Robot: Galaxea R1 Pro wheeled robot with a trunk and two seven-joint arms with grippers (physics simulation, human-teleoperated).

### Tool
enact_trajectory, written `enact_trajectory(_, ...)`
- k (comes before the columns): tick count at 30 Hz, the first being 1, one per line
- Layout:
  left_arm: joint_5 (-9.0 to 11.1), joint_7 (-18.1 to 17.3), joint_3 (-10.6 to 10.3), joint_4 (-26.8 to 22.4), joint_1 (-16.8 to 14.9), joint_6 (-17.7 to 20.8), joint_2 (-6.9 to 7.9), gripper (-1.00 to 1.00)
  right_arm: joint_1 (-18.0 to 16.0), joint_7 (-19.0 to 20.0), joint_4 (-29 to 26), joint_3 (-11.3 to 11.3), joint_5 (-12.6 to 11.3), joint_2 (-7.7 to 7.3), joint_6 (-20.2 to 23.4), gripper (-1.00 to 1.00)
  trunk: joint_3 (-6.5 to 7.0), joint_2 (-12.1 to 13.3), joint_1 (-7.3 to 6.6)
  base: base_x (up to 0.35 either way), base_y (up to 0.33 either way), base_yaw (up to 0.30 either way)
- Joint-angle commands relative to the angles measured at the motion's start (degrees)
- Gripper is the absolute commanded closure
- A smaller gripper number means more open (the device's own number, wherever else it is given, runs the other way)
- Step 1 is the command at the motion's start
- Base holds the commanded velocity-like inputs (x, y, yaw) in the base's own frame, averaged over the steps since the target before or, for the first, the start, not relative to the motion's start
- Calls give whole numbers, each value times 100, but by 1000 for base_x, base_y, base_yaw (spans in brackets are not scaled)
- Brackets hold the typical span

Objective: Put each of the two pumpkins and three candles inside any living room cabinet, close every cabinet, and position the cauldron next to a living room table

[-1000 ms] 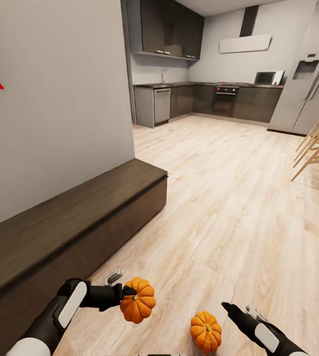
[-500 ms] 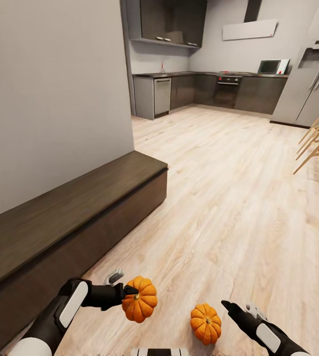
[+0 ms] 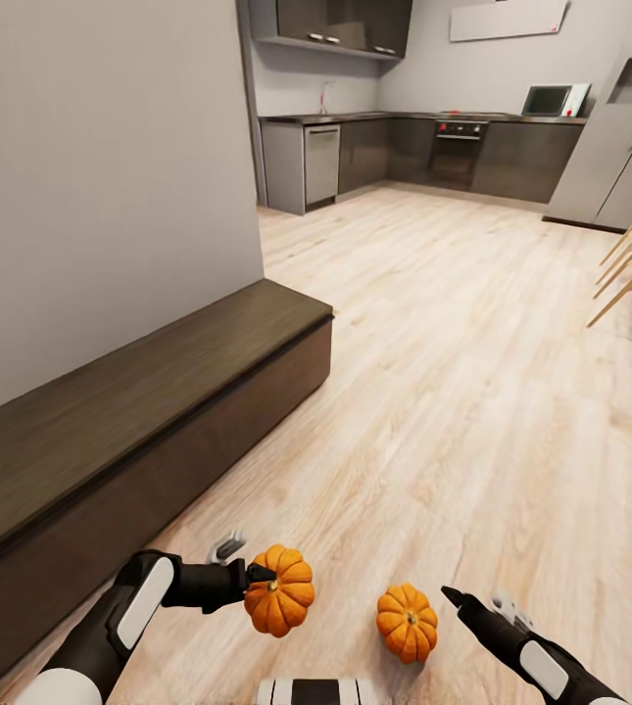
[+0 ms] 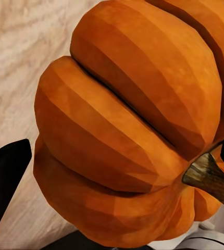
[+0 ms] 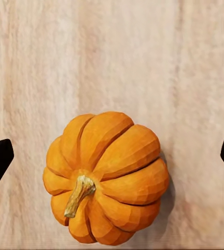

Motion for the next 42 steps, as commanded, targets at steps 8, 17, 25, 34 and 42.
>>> enact_trajectory(8, -28, -52, -4, -3, -2, 9, 2, 100, -2, 28, -7, 30, 87, 0, 45, -100, -27, -3, 1, 0, 0, 0)
enact_trajectory(17, -28, -55, 18, -3, -4, 11, 31, 100, -2, 243, -6, 32, 302, 8, 59, -100, -226, -15, 24, 0, 0, 0)
enact_trajectory(25, -28, -110, 25, -3, -1, 10, 63, 100, -2, 282, -13, 32, 312, 9, 58, -100, -293, -19, 32, 0, 0, 0)
enact_trajectory(34, -28, -169, 34, -3, -3, 11, 69, 100, -2, 283, -10, 32, 312, -1, 39, -100, -492, -31, 55, 0, 0, 0)
enact_trajectory(42, -28, -171, 36, -3, -2, 11, 70, 100, -2, 276, 1, 32, 306, -8, 31, -100, -581, -37, 66, 0, 0, 0)
